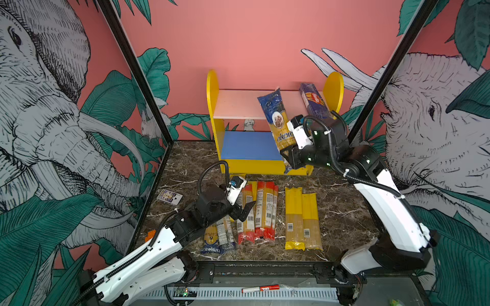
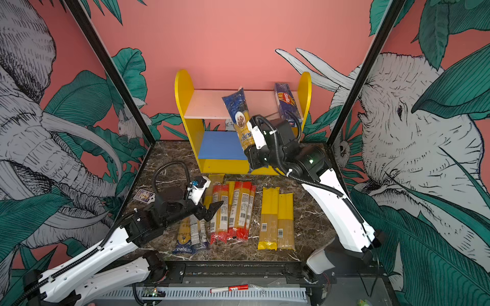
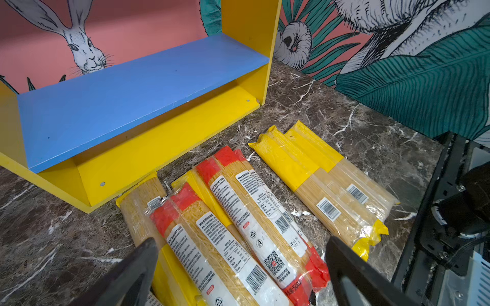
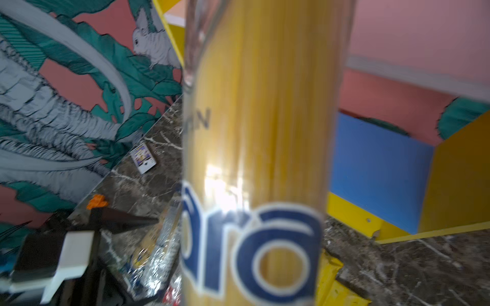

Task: Arrange pasta packages on shelves
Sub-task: Place the pasta bag on the shelf.

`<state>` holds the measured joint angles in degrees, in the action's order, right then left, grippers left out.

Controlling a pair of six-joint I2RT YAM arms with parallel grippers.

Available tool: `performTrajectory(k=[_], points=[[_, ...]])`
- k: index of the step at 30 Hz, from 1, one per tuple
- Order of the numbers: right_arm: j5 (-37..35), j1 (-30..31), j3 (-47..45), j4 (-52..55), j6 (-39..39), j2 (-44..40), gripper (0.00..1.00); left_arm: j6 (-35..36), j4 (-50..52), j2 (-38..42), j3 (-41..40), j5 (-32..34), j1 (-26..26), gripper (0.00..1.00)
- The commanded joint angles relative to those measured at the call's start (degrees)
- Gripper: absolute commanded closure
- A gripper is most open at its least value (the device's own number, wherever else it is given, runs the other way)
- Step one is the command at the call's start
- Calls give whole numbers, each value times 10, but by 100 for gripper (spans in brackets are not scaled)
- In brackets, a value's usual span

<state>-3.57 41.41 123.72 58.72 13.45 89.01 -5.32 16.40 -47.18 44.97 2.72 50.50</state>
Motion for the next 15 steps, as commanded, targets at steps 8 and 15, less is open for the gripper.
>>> performTrajectory(k=[8, 15], points=[[-36, -89, 366, -67, -42, 215, 100, 6, 29, 52, 11, 16, 3, 1], [-23, -127, 387, -121, -51, 256, 100, -7, 60, 91, -6, 32, 3, 1]])
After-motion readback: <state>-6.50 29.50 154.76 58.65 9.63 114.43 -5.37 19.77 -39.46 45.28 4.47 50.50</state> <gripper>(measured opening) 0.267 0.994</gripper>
